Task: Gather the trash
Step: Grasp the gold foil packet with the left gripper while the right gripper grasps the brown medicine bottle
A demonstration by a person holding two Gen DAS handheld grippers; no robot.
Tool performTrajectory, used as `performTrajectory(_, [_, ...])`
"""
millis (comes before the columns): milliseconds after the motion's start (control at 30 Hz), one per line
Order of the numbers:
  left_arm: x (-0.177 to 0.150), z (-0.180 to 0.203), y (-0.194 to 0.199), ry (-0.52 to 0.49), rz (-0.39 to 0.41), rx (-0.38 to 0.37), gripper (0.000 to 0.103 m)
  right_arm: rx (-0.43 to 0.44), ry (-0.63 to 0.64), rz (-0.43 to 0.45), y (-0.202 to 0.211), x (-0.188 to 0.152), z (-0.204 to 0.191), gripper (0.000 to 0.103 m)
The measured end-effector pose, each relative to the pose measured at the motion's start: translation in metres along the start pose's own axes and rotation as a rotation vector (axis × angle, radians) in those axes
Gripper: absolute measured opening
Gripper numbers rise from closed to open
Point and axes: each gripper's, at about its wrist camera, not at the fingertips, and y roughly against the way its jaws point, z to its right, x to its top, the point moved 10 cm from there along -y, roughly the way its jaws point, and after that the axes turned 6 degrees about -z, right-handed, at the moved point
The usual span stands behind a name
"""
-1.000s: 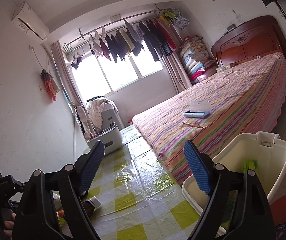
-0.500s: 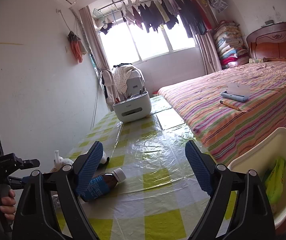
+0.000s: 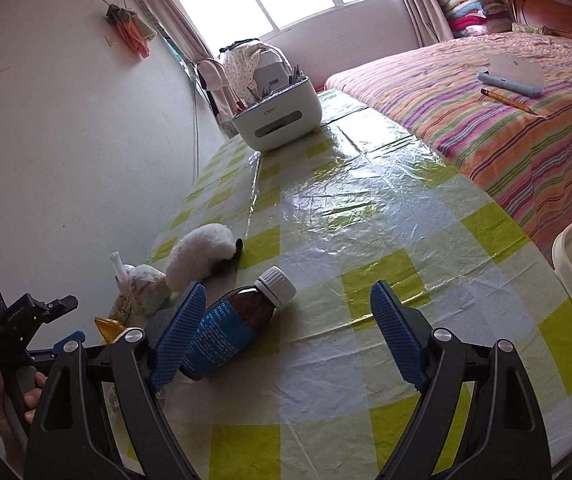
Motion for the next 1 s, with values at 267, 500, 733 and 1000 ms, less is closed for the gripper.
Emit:
performTrajectory(267, [-0.007,-0.016,-0.028,0.032,-0.092,0.090,0.072,-0.053,-0.023,-0.081,-0.026,-0.002,-0.005,0.083])
performTrajectory(500, [-0.013,0.006,-0.038,-0.006,-0.132,0.085,0.072,-0.074,-0.169,-0.248,-0.062,-0.009,-0.012,0.083])
performTrajectory(733, [-0.017,0.001,-0.045,0.034,-0.172,0.082,0.072,-0.149,-0.180,-0.309,-0.079,-0.015,-0.021,0.082])
performTrajectory(1000, [-0.020,0.003,-0.048,0.023,-0.171,0.074,0.072,-0.179,0.031,-0.322,-0.075,-0.034,-0.041,0.053])
